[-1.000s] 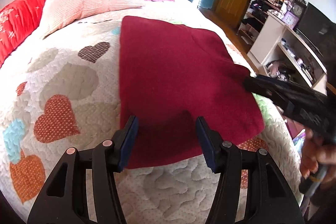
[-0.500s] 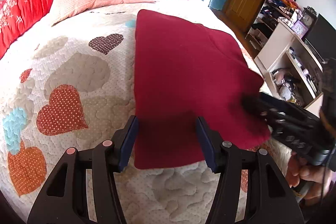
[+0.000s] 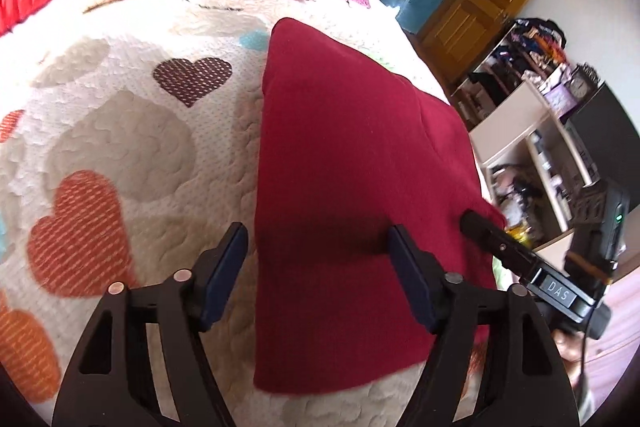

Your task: Fold small clothes

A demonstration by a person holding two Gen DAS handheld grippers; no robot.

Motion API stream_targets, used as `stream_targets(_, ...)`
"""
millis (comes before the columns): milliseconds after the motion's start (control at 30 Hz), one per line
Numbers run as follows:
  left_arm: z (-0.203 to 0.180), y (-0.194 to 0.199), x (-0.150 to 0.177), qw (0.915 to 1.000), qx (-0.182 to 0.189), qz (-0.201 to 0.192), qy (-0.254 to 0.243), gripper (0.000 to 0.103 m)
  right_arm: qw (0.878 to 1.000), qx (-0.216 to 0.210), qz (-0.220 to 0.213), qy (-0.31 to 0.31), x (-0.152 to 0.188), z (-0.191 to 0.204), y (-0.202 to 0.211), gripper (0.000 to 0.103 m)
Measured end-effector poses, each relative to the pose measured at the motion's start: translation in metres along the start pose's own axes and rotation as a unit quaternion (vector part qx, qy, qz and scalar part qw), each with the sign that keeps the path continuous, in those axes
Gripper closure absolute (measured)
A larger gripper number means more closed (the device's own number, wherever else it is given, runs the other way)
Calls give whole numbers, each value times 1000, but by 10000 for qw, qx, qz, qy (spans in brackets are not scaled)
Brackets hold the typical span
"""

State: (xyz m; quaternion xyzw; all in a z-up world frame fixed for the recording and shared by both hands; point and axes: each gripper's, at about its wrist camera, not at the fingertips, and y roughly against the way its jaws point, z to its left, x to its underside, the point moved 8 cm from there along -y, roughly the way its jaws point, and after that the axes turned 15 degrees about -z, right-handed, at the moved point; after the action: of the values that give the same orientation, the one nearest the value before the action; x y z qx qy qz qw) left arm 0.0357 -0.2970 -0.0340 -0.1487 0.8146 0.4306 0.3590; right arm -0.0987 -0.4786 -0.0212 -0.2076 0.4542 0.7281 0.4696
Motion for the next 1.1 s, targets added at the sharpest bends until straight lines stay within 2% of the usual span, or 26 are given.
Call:
stream_targets(167,3,-25,-5,9984,411,232,307,23,9983,-429,137,-377,0,1,-27,22)
stream_targets(267,5,-40,-5,9953,645,396,608,21,9969,-573,76,-537,-3,4,-41,22)
stream_targets(300,5,-42,-6,9949,700,383,619,21,9962,-654,90,-572,-3,8,-44,24)
stream_targets(333,3,-42,-7,9950,734,372,569,21,9959,-688,119,-572,-3,11,-47,38)
stream_targets(367,2,-42,-7,9958,709,353,457,24,9967,-609,106,-518,-4,14,-47,41)
stream_targets(433,0,-35,-8,9965,690,289,377,33,9983,-483,12,-332,-7,21,-40,56)
stream_targets(500,-2,-21,-8,9969,725,219,230,41,9977,-609,-53,-287,-10,32,-25,61)
stream_targets(633,-2,28,-2,9974,708,99,27,42,9963,-848,66,-70,1,64,6,62)
stream_targets(800,21,99,26,9993,367,-27,-32,42,9915,-1259,314,-45,39,107,33,62)
stream_targets(867,37,115,43,9999,101,7,34,42,9914,-1173,563,143,62,119,29,60)
stream_targets(933,50,119,59,9998,-146,106,9,42,9922,-865,869,240,81,119,23,50)
stream_targets(967,58,120,67,9996,-219,153,45,41,9929,-756,871,288,85,117,26,50)
stream_targets(1033,63,126,71,9996,-240,26,148,37,9953,-685,615,298,80,114,44,49)
stream_targets(1100,64,137,70,9991,-411,-87,94,36,9978,-501,320,298,70,111,65,48)
